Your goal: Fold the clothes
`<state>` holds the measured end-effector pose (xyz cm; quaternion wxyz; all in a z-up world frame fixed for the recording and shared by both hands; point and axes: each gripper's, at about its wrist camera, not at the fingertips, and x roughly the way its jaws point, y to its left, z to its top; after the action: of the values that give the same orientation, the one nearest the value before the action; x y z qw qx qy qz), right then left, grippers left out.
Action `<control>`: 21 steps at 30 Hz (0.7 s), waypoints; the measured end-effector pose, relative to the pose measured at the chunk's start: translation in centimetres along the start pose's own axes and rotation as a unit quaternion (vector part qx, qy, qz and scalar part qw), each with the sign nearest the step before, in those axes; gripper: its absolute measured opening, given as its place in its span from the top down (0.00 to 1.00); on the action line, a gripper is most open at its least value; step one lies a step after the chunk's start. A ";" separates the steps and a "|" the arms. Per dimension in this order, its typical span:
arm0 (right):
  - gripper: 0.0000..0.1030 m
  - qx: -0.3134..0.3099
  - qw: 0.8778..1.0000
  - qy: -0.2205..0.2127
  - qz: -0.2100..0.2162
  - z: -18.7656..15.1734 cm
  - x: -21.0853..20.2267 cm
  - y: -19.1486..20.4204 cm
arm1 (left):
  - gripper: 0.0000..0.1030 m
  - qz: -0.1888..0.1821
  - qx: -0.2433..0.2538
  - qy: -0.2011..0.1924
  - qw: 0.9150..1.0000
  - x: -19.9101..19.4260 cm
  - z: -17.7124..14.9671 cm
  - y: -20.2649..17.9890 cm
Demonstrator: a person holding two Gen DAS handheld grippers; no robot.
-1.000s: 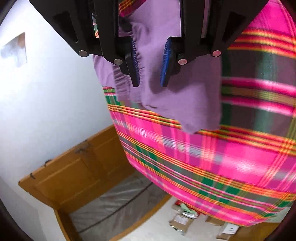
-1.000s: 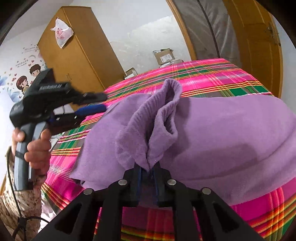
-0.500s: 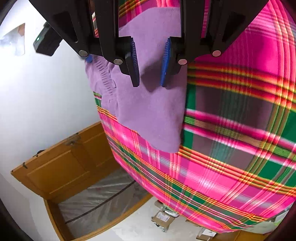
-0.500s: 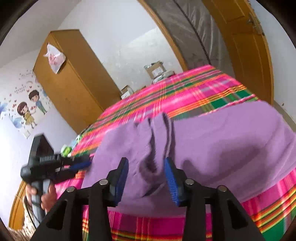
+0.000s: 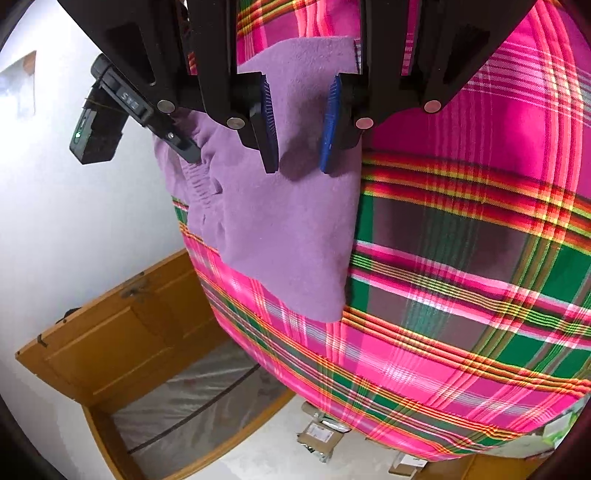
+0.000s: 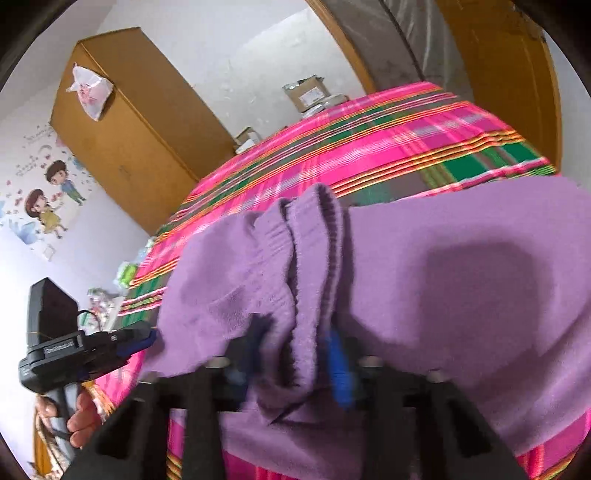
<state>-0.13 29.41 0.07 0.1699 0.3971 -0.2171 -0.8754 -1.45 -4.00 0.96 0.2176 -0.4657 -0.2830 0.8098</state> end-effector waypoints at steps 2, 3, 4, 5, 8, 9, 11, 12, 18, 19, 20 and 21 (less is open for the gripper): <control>0.80 0.012 1.000 -0.006 0.010 0.2 -0.6 -0.3 | 0.77 0.000 0.000 0.001 1.000 0.0 0.0 0.0; 0.81 0.019 1.000 -0.010 0.017 0.2 -1.1 -0.4 | 0.77 0.000 0.000 0.002 1.000 0.1 -0.1 0.0; 0.82 0.025 0.999 -0.017 0.025 0.0 -2.0 -0.5 | 0.77 0.001 0.000 0.002 1.000 0.1 -0.1 0.0; 0.82 0.031 0.999 -0.025 0.032 0.0 -2.7 -0.3 | 0.77 0.001 0.000 0.003 1.000 0.1 -0.1 0.1; 0.82 0.036 0.998 -0.043 0.029 -0.4 -4.1 0.0 | 0.77 0.001 0.000 0.005 1.000 0.2 -0.2 0.1; 0.82 0.038 0.998 -0.042 0.019 -0.5 -3.9 -0.2 | 0.77 0.001 0.000 0.005 1.000 0.2 -0.2 0.1; 0.82 0.042 0.998 -0.040 -0.002 -0.8 -3.7 -0.6 | 0.77 0.002 -0.001 0.006 1.000 0.2 -0.3 0.1; 0.82 0.045 0.998 -0.039 -0.012 -0.9 -3.5 -0.8 | 0.77 0.002 -0.001 0.007 1.000 0.2 -0.3 0.1; 0.79 0.042 0.998 -0.018 -0.031 -1.2 -2.0 -1.3 | 0.77 0.003 -0.008 0.009 1.000 0.3 -0.5 0.6; 0.77 0.035 0.999 -0.017 -0.035 -1.2 -1.9 -1.2 | 0.77 0.004 -0.008 0.010 1.000 0.3 -0.5 0.7; 0.76 0.025 0.999 -0.019 -0.044 -1.2 -2.0 -0.9 | 0.77 0.004 -0.008 0.010 1.000 0.3 -0.5 0.7; 0.75 0.015 0.998 -0.026 -0.055 -1.2 -2.2 -0.6 | 0.77 0.005 -0.006 0.010 1.000 0.3 -0.5 0.7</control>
<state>2.08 30.72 0.46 0.1101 0.3879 -0.2126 -0.8901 -1.26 -4.20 0.06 0.2137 -0.4765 -0.2837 0.8043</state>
